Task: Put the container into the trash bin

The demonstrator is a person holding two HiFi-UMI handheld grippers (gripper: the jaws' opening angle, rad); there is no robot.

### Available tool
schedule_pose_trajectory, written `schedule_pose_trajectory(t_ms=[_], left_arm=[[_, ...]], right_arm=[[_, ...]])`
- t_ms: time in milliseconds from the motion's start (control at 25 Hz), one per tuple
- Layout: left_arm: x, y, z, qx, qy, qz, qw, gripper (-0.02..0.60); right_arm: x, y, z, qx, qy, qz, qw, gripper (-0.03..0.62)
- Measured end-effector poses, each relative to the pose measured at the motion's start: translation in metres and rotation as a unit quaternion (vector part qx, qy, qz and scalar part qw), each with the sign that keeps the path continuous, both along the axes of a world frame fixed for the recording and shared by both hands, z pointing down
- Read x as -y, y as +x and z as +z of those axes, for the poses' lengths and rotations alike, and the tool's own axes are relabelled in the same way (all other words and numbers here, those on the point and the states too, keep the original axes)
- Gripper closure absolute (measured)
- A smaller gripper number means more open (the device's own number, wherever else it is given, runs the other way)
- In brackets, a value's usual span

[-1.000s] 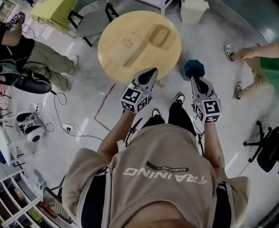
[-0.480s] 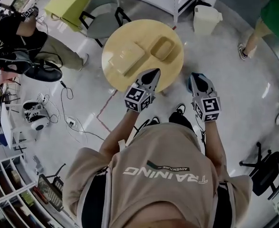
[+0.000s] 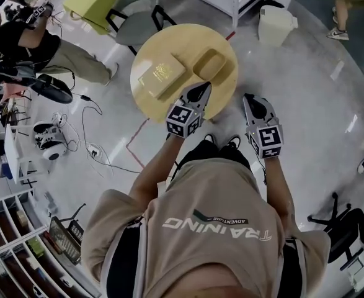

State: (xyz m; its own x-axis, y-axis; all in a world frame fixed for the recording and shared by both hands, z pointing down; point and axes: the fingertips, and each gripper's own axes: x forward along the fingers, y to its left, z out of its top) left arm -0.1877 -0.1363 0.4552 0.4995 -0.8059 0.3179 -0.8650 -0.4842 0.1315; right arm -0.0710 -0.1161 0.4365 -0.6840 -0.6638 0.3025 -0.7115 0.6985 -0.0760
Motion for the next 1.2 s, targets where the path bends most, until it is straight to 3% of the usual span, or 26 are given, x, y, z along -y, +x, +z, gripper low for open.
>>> schedule_pose_trajectory(t_ms=[240,600,680,760,1200], left_arm=[[0.020,0.003,0.019,0.002,-0.018,0.014,0.9997,0.574],[0.056,-0.009,0.065,0.020,-0.077,0.014,0.9968,0.568],[0.063,-0.010,0.077,0.023,-0.092,0.019,0.9954,0.531],[0.070,-0.010,0.093,0.029,-0.109,0.026,0.9932,0.497],[0.110,-0.015,0.193,0.079,-0.214,0.051,0.9724,0.497]], right_arm=[[0.009,-0.002,0.014,-0.013,-0.013,0.009,1.000,0.591],[0.035,0.003,0.025,-0.019,-0.035,0.033,0.999,0.591],[0.040,0.001,0.031,-0.022,-0.043,0.036,0.998,0.591],[0.047,0.002,0.038,-0.025,-0.051,0.039,0.998,0.591],[0.079,0.007,0.080,-0.044,-0.098,0.056,0.993,0.591]])
